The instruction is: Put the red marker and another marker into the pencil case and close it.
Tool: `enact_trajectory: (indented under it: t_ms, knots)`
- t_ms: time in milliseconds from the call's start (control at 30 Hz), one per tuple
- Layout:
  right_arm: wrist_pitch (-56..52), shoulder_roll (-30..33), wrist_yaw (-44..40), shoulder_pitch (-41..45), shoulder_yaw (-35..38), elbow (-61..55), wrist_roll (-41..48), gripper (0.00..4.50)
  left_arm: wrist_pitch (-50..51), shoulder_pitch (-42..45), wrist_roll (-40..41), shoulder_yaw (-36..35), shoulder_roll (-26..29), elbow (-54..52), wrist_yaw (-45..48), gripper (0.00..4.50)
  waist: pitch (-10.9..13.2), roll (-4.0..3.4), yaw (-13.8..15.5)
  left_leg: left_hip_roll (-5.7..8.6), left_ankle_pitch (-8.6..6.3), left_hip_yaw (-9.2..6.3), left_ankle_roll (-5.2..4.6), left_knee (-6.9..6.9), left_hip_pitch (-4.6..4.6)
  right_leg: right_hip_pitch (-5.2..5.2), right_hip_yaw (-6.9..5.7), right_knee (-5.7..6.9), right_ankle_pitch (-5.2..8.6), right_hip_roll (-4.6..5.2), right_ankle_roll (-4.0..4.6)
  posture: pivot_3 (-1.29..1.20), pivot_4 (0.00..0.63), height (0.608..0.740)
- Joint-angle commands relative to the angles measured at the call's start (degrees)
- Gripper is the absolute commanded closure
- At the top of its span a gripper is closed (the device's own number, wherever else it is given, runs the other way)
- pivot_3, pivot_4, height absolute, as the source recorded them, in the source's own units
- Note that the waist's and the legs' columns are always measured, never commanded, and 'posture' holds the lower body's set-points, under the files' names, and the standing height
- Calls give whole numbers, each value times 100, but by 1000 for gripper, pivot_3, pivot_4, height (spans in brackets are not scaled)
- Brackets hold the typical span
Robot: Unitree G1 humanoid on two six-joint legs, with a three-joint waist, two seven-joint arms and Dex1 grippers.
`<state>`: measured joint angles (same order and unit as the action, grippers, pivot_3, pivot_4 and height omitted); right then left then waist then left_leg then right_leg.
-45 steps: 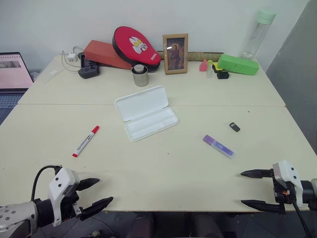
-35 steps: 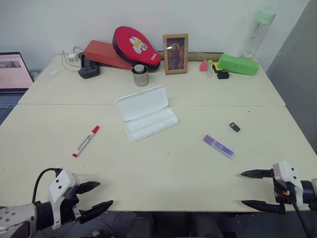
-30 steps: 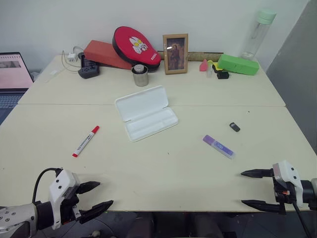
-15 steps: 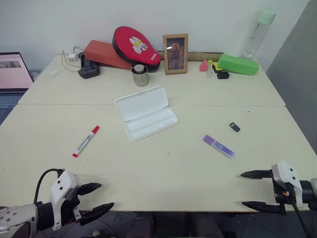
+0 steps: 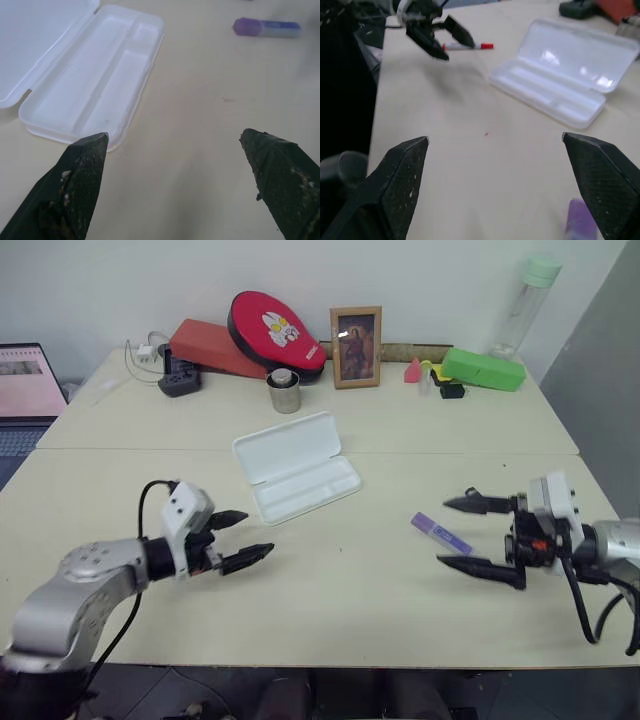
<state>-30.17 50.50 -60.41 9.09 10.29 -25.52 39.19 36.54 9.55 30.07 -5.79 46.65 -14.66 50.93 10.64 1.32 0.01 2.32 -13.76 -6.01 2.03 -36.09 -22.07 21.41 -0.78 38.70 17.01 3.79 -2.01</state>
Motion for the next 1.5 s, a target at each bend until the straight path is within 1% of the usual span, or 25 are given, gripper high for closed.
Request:
enact_trajectory:
  t_ms: [33, 100, 267, 400, 500, 700, 800, 933, 967, 1000, 1167, 1300, 1367, 1433, 1500]
  knots:
    - [-309, -2, 472, 361, -50, -279, -10, 13, -386, 897, -625, 777, -282, 775, 131, 0, 1, 2, 19, 4, 0, 0, 0, 0, -3, 4, -2, 0, -1, 2, -1, 0, 150, 740]
    - [-364, -38, 620, 454, -114, -364, -39, 13, -509, 1284, -868, 1046, -392, 1167, 222, 0, 3, 5, 5, 4, 0, 0, 0, -3, -9, 7, -2, -1, -4, 3, -5, 0, 150, 740]
    - [-380, -224, 973, 647, -315, -514, -153, 13, -685, 1917, -1123, 1416, -697, 1816, 449, 0, 4, 6, -41, 2, 0, 3, 0, -3, -10, 15, 3, 7, -5, 1, -6, 0, 150, 740]
    - [-415, -300, 1126, 671, -392, -583, -221, 13, -796, 2206, -1366, 1602, -980, 2328, 462, 0, 4, 6, -54, 1, 1, 4, -1, -4, -8, 22, 3, 19, -5, 0, -6, 0, 150, 740]
    - [-430, -311, 1210, 647, -388, -630, -234, 13, -637, 2353, -1462, 1766, -1238, 2480, 499, 0, 4, 6, -50, 2, 1, 4, -1, -7, -9, 21, 2, 21, -5, -1, -6, 0, 150, 740]
    - [-435, -326, 1313, 709, -382, -598, -261, 13, -541, 2476, -1796, 1940, -1450, 2767, 358, 0, 4, 6, -56, 3, 2, 1, -1, -14, -19, 26, 2, 25, -5, 0, -6, 0, 150, 740]
    - [-437, -325, 1341, 727, -366, -589, -242, 0, -439, 2541, -1899, 1941, -1555, 2855, 247, 512, 4, 6, -54, 2, 2, 0, -1, -15, -17, 25, 2, 27, -5, -1, -6, 0, 150, 740]
    - [-416, -306, 1317, 688, -354, -614, -242, 0, -513, 2563, -2051, 1973, -1589, 2977, 174, 1365, 3, 6, -56, 2, 2, 1, -1, -18, -17, 25, 2, 27, -5, -1, -6, 0, 150, 740]
    - [-418, -297, 1304, 676, -351, -614, -239, 0, -523, 2559, -2066, 1967, -1591, 2977, 180, 1485, 3, 6, -56, 2, 2, 1, -1, -18, -17, 25, 2, 27, -5, -1, -6, 0, 150, 740]
    - [-420, -288, 1288, 659, -343, -621, -230, 0, -526, 2549, -2071, 1958, -1593, 2956, 188, 1797, 3, 6, -56, 2, 2, 1, -1, -18, -16, 25, 2, 27, -5, -2, -6, 0, 150, 740]
    - [-450, -292, 1253, 620, -273, -645, -124, 0, -565, 2519, -2104, 1920, -1599, 2929, 196, 2626, 3, 6, -55, 3, 2, 1, -1, -19, -17, 25, 3, 27, -5, -1, -6, 0, 150, 740]
    - [-450, -296, 1260, 607, -246, -659, -90, 0, -618, 2545, -2111, 1887, -1624, 2995, 192, 3459, 3, 6, -55, 3, 2, 0, -1, -19, -17, 25, 3, 27, -5, -1, -6, 0, 150, 740]
    - [-465, -290, 1258, 592, -236, -672, -78, 0, -627, 2538, -2107, 1892, -1627, 2983, 211, 3772, 3, 6, -55, 2, 2, 1, -1, -19, -17, 25, 3, 27, -5, -1, -6, 0, 150, 740]
    - [-475, -290, 1248, 585, -218, -680, -53, 0, -735, 2522, -2135, 1895, -1614, 2978, 222, 4204, 3, 6, -55, 3, 2, 1, -1, -19, -17, 24, 2, 27, -5, -1, -6, 0, 150, 740]
    - [-445, -290, 1230, 599, -233, -651, -87, 0, -1014, 2484, -2206, 1901, -1573, 3010, 242, 4450, 3, 6, -53, 3, 2, 1, -1, -19, -17, 24, 3, 26, -5, -1, -6, 0, 150, 740]
